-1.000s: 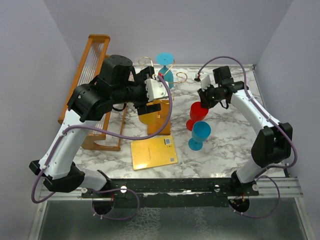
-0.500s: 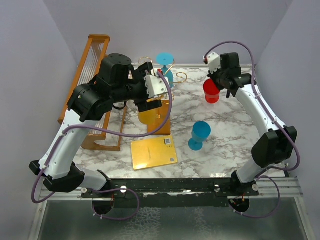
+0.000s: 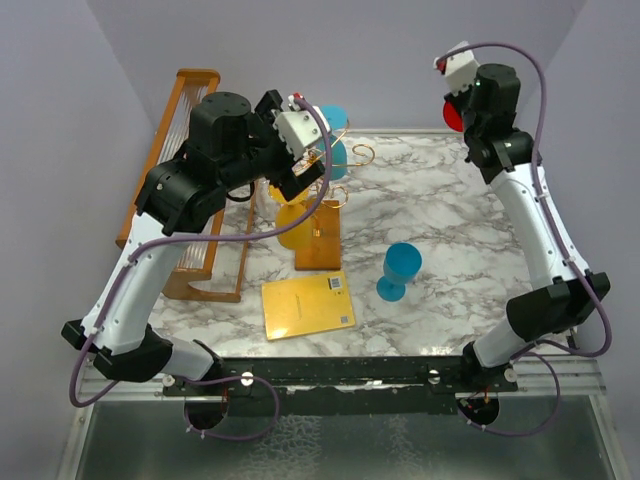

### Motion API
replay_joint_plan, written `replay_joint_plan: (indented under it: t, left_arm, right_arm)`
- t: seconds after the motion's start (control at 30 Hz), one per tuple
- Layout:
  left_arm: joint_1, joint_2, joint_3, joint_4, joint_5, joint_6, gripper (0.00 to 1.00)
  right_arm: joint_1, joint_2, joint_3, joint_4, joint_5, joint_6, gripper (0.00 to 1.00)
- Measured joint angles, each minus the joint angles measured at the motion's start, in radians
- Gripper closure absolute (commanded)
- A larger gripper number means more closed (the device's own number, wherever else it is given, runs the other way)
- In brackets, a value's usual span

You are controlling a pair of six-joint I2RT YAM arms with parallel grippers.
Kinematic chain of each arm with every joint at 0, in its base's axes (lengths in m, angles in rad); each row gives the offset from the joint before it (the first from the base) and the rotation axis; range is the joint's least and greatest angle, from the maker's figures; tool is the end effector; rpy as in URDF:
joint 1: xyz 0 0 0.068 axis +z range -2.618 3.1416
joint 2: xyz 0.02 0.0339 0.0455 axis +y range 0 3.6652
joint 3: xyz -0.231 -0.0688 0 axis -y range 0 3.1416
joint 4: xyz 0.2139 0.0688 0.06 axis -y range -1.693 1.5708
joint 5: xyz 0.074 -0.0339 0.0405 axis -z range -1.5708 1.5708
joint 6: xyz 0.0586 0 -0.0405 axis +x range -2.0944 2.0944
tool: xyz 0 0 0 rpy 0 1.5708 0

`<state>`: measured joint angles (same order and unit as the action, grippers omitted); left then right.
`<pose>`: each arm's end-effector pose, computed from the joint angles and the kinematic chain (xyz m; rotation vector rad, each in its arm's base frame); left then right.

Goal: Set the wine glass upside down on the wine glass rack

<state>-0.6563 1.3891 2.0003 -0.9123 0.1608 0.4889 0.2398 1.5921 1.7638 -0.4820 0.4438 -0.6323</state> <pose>0.1883 -0.1569 0.4735 1.1083 1.5141 -0.2657 0.3424 0.0578 0.4014 -0.5141 1.8367 -0.6842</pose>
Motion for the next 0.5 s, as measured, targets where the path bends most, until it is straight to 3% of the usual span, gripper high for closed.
replay_joint_plan:
  t: [0.27, 0.5]
  left_arm:
    - [0.085, 0.033, 0.0, 0.116, -0.013, -0.204, 0.04]
    - [0.155, 0.041, -0.013, 0.218, 0.04, -0.372, 0.06]
  right_arm:
    - [0.0, -0.065, 0.211, -0.005, -0.107, 0.093, 0.99]
    - [0.0, -0.153, 0.283, -0.008, -0.289, 0.206, 0.99]
